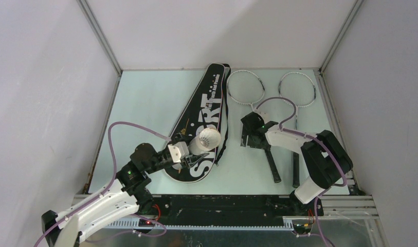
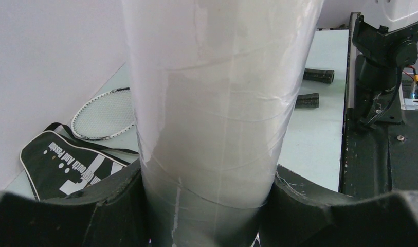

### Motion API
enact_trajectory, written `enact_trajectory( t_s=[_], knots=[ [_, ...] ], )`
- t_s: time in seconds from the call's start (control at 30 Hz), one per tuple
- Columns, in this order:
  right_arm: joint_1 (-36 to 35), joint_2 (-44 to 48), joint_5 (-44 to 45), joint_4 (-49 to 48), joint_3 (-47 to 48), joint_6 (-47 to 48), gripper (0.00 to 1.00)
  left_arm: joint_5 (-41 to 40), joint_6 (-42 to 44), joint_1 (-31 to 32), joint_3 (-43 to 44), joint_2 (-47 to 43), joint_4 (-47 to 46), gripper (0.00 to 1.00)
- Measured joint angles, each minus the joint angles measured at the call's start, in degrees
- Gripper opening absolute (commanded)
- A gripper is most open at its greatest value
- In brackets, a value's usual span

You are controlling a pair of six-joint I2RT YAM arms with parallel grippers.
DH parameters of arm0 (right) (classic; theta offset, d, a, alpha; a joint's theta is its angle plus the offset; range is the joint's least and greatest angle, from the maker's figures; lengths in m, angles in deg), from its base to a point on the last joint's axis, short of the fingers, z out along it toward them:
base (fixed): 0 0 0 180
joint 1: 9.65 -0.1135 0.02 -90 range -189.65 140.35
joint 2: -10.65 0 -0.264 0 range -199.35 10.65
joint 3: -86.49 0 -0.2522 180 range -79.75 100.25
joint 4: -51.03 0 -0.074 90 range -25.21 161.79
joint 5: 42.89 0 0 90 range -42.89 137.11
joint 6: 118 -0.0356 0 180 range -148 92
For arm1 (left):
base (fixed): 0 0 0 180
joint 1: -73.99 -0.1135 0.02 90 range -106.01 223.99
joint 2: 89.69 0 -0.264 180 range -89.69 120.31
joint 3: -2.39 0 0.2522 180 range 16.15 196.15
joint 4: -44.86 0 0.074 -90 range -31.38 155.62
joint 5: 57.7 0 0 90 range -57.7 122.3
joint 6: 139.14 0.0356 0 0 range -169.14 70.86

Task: Pack up the badminton gear
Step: Place the lid at the center of the board.

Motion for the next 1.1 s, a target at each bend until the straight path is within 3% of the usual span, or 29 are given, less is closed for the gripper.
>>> enact_trajectory(
  t_s=[0.2,0.37,0.47,0.57,0.7,1.1],
  knots=[
    [1.9,-2.4,3.6,-4.0,1.3,0.2,0.76,-0.2,0.0,0.0,0.0,-0.1,0.0,0.47],
    [2.0,-4.4,4.6,-6.3,2.8,1.2,0.63,-0.3,0.0,0.0,0.0,-0.1,0.0,0.47],
    [1.7,-4.4,4.9,-6.7,2.8,1.3,0.62,-0.4,0.0,0.0,0.0,-0.1,0.1,0.47],
    [1.1,-4.3,5.3,-6.3,2.8,1.4,0.71,-0.6,0.0,0.0,0.0,-0.1,0.1,0.47],
    [0.6,-3.3,5.1,-3.3,2.8,2.1,0.73,-0.6,0.0,0.0,0.0,-0.4,0.3,0.47],
    [0.8,-2.1,3.1,-0.8,2.6,4.4,0.54,-0.6,0.0,0.0,0.0,-0.5,0.4,0.47]
  ],
)
